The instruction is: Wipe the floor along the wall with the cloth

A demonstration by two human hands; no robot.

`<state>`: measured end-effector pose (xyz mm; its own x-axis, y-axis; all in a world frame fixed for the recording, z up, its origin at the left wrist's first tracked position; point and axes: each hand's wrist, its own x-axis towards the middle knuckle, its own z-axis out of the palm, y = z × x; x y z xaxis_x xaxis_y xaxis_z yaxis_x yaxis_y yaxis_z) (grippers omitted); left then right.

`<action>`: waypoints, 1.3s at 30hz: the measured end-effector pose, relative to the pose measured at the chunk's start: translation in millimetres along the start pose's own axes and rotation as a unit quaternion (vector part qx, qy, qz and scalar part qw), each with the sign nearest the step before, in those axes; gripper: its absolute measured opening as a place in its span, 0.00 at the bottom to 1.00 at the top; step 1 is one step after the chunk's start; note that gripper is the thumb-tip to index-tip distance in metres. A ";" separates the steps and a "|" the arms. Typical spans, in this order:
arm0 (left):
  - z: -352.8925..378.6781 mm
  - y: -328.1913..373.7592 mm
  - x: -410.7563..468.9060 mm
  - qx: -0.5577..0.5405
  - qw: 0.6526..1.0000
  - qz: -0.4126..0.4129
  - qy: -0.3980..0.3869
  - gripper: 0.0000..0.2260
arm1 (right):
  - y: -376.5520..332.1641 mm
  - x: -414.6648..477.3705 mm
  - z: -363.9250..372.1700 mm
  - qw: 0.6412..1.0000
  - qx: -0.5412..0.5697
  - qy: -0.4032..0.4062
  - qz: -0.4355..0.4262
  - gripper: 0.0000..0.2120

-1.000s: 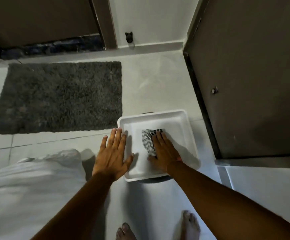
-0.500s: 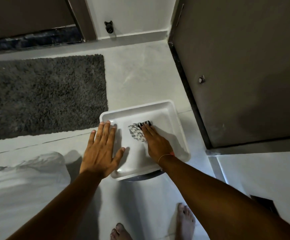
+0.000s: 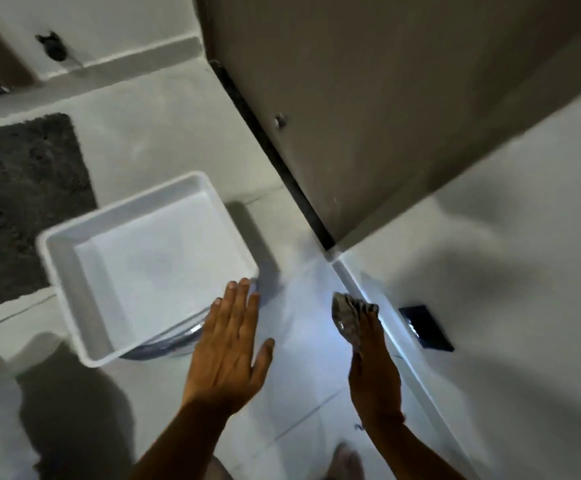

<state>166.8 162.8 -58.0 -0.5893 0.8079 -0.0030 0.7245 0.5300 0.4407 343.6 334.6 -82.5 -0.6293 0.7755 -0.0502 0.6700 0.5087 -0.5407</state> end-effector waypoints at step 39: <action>354.7 -89.7 29.4 0.089 0.992 0.011 -0.085 0.43 | 251.4 61.1 191.0 0.966 -0.161 -0.157 -0.125 0.29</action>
<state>211.4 230.3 -416.0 -0.5151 0.8434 -0.1526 0.7972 0.5368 0.2762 398.4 438.4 -381.9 -0.8425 0.4864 -0.2317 0.5367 0.7949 -0.2830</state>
